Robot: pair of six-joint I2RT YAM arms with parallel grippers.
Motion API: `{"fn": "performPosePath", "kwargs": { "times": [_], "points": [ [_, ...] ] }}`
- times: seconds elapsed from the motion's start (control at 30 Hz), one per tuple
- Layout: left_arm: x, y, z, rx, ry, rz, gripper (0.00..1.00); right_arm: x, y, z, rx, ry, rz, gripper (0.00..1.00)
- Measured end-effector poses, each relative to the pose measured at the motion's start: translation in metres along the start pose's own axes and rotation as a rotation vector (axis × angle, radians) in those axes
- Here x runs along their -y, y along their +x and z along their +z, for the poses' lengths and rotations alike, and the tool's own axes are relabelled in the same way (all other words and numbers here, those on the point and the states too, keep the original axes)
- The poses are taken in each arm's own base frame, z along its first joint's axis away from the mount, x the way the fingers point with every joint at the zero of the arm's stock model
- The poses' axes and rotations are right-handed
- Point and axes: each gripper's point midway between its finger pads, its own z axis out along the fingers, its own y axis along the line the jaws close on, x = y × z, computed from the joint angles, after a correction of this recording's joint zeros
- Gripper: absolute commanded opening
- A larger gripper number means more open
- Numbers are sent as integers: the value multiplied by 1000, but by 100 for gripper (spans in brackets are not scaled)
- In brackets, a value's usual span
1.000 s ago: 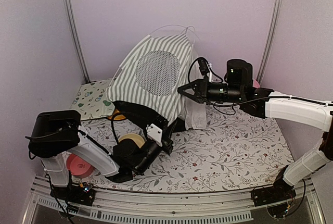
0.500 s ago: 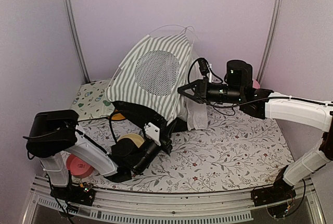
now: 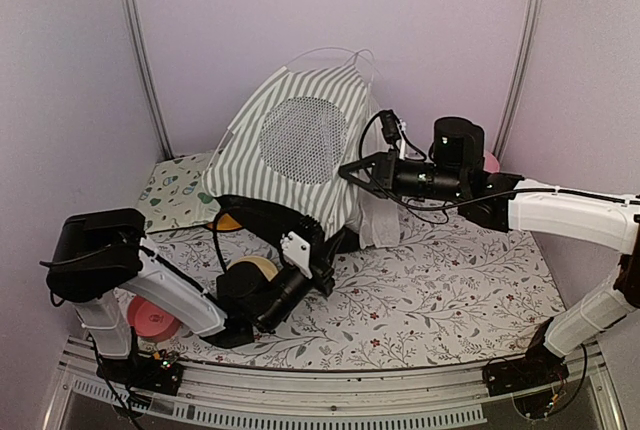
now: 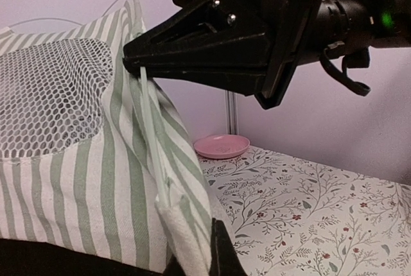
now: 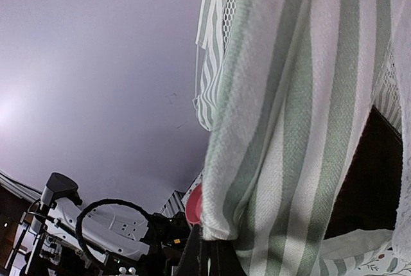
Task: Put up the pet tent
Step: Insert the tent pole into the pole socket of the pet tent.
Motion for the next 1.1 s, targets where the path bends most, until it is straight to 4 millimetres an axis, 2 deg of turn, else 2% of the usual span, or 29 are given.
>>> {"fn": "performPosePath", "kwargs": {
  "times": [0.4, 0.57, 1.1],
  "points": [
    [3, 14, 5, -75, 22, 1, 0, 11, 6, -10, 34, 36, -15, 0],
    [3, 10, 7, -75, 34, -27, 0, 7, 3, -21, 51, 44, -25, 0],
    [4, 14, 8, -110, 51, -24, 0, 7, 18, -10, 28, 50, -40, 0]
  ]
}}
